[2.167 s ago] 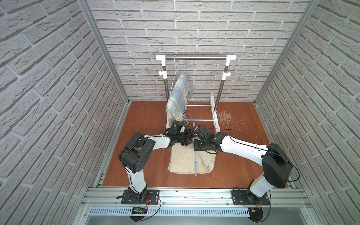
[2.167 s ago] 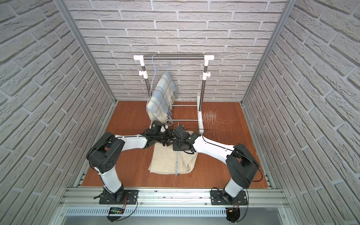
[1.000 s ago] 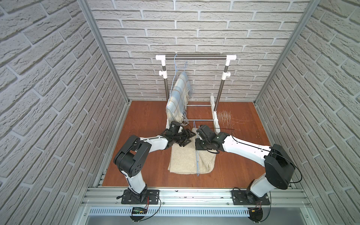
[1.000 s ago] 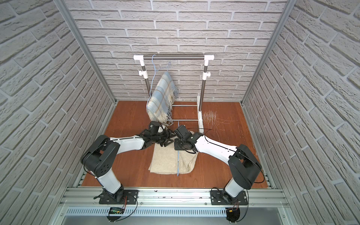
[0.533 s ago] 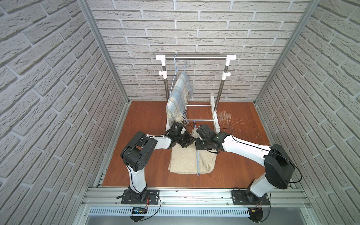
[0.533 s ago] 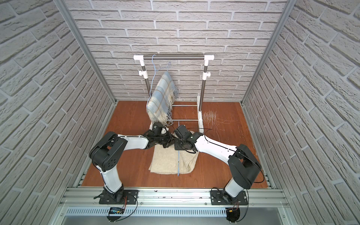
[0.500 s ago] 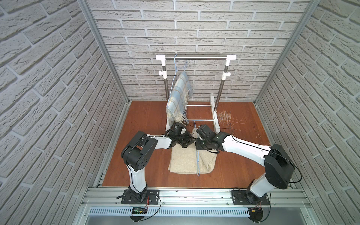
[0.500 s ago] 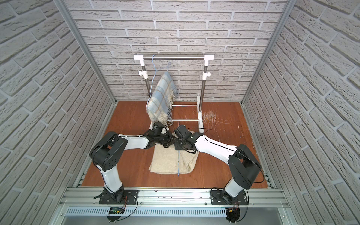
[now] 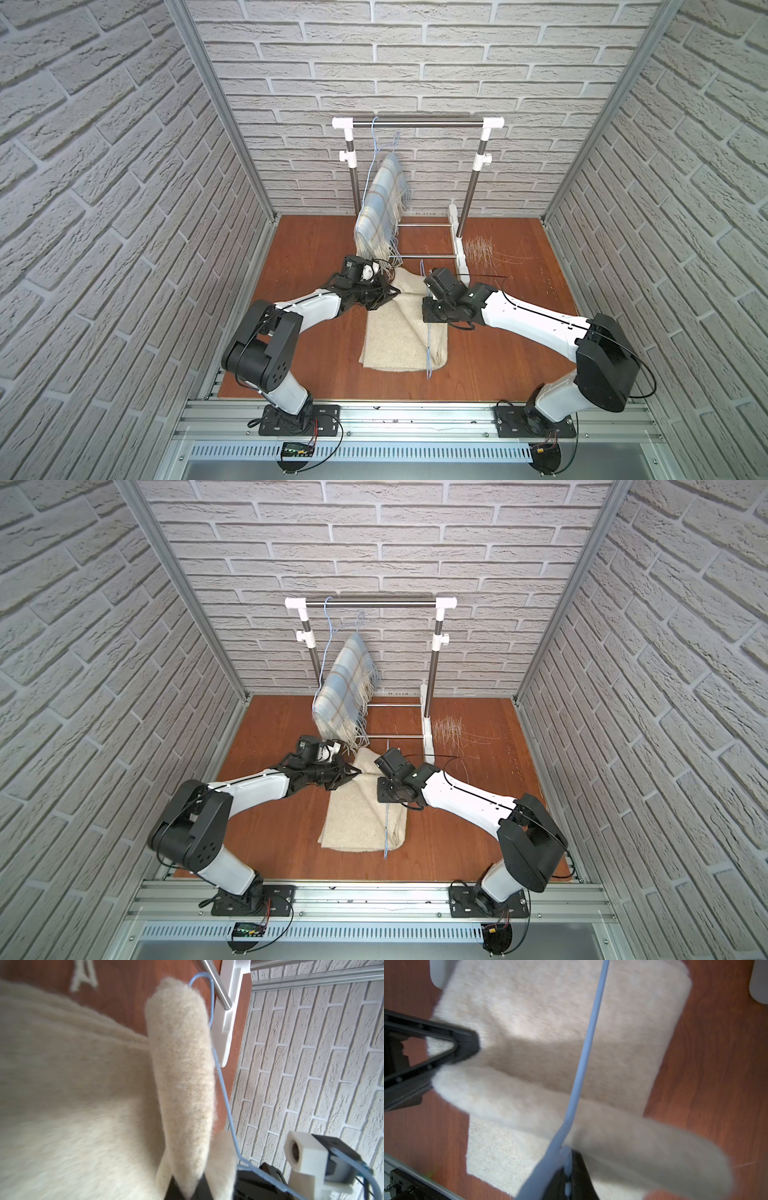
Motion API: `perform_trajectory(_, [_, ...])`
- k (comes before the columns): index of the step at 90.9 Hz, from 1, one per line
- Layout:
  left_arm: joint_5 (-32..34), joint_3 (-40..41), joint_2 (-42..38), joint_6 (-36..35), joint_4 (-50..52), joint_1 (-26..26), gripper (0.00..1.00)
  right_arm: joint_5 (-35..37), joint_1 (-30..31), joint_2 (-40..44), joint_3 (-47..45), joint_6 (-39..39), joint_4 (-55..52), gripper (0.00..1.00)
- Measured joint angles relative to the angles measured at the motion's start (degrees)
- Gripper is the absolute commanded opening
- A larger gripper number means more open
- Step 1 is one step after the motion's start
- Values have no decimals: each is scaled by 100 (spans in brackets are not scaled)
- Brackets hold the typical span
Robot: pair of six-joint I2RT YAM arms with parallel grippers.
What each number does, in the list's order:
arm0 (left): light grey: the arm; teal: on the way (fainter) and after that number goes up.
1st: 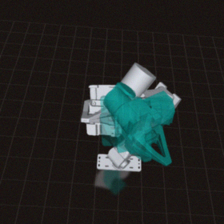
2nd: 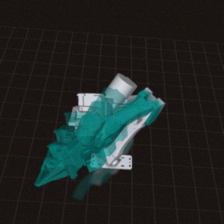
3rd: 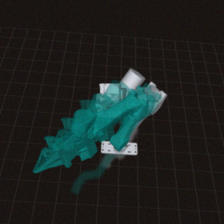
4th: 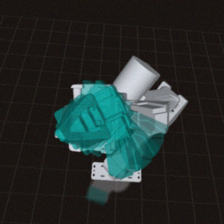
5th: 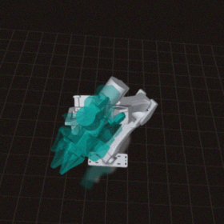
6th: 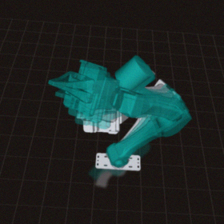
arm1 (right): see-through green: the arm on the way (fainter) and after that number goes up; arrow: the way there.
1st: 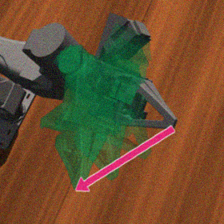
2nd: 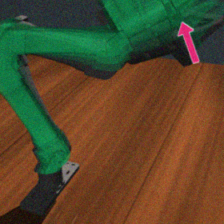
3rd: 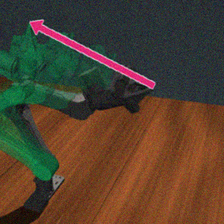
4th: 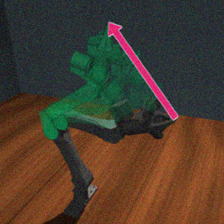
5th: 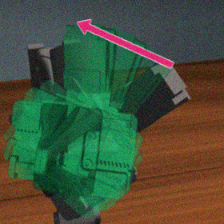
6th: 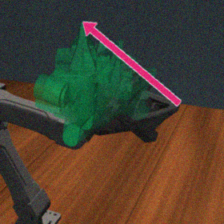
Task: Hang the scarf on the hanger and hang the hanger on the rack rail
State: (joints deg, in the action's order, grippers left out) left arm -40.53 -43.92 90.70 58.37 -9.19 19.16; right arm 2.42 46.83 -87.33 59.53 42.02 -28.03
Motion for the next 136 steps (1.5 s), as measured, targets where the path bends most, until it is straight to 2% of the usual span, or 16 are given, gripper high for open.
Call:
perform_trajectory(21, [-66,743,-46,-428,278,-518,0,17,-70,522,-682,216,271,3])
perform_trajectory(36, [-94,813,-44,-658,201,-713,0,-96,-83,590,-857,251,490,3])
perform_trajectory(40, [-92,767,-44,-721,199,-715,18,-127,-83,590,-861,249,527,3])
perform_trajectory(45, [-79,691,-48,-782,201,-713,49,-157,-83,590,-861,240,553,3])
perform_trajectory(47, [-44,647,-76,-822,243,-713,59,-160,-85,590,-861,234,551,3])
perform_trajectory(51, [31,586,-173,-837,323,-715,67,-166,-90,590,-861,223,549,3])
perform_trajectory(58, [203,422,-608,-903,691,-695,74,-179,-98,590,-861,192,520,3])
perform_trajectory(68, [424,-197,-1213,-1049,1344,-568,76,-192,-105,590,-861,162,518,3])
perform_trajectory(76, [466,-863,-1305,-1093,1650,-352,77,-203,-105,592,-861,144,518,3])
perform_trajectory(90, [216,-1788,-555,-1047,1792,280,78,-203,-107,592,-861,122,520,3])
perform_trajectory(109, [48,-1880,391,-841,2356,616,79,-199,-107,608,-837,101,496,3])
perform_trajectory(121, [105,-2197,507,-1338,2531,782,77,-201,-107,619,-839,101,494,3])
perform_trajectory(136, [-15,-2465,774,-1998,2041,1058,75,-199,-109,625,-839,96,490,3])
